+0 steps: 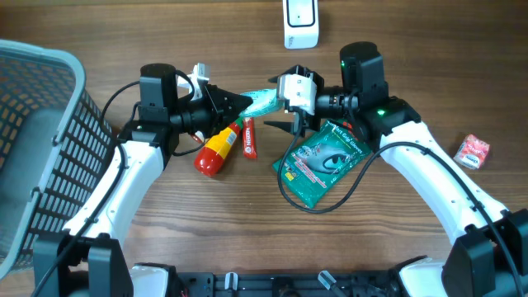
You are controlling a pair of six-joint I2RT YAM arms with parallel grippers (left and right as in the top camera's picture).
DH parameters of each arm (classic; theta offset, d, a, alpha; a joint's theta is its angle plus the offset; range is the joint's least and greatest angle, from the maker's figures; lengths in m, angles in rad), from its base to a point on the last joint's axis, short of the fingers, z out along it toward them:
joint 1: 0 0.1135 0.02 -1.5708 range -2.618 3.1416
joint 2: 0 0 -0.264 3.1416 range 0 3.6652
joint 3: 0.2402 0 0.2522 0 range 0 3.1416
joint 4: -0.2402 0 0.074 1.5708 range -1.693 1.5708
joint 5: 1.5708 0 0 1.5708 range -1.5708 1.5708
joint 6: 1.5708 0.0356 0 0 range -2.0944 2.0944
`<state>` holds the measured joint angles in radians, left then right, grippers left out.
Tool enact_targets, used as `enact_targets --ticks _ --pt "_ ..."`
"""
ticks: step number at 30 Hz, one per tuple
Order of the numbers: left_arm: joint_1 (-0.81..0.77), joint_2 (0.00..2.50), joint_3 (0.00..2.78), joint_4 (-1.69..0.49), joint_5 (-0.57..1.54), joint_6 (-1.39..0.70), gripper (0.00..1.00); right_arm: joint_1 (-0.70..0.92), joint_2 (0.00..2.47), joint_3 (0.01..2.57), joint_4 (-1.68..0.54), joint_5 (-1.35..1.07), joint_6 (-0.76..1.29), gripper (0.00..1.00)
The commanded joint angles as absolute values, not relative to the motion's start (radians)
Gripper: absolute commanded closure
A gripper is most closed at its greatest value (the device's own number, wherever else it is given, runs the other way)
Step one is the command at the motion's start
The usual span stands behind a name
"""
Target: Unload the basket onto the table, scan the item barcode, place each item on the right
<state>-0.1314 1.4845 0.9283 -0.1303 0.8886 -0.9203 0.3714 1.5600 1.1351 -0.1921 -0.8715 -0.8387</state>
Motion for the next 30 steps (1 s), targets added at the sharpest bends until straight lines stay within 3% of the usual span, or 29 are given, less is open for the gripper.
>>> enact_targets --ticks 1,4,11,18,26,27,28,30 --pt "-0.127 1.460 0.929 -0.128 0.916 -0.924 0.96 0.345 1.575 1.135 -0.197 -0.953 -0.780 0.21" --pt "-0.127 1.460 0.929 -0.127 0.916 -0.921 0.96 0.329 1.596 1.135 -0.223 -1.005 -0.774 0.31" --pt "-0.127 1.460 0.929 -0.127 0.916 -0.921 0.96 0.329 1.668 1.135 -0.150 -1.062 -0.695 0.36" --pt "-0.127 1.460 0.929 -0.128 0.916 -0.921 0.96 0.329 1.669 1.135 -0.110 -1.101 -0.651 0.64" --pt "-0.127 1.460 0.929 -0.128 0.916 -0.921 0.96 0.329 1.691 1.135 -0.128 -1.083 -0.652 0.69" --pt "-0.127 1.460 0.929 -0.128 0.916 -0.921 0.96 0.330 1.695 1.135 -0.130 -1.080 -0.652 0.78" --pt "-0.127 1.460 0.929 -0.127 0.916 -0.921 0.96 0.330 1.697 1.135 -0.136 -1.077 -0.651 0.96" --pt "-0.127 1.460 0.929 -0.127 0.916 -0.921 0.96 0.330 1.697 1.135 -0.142 -1.078 -0.643 0.96"
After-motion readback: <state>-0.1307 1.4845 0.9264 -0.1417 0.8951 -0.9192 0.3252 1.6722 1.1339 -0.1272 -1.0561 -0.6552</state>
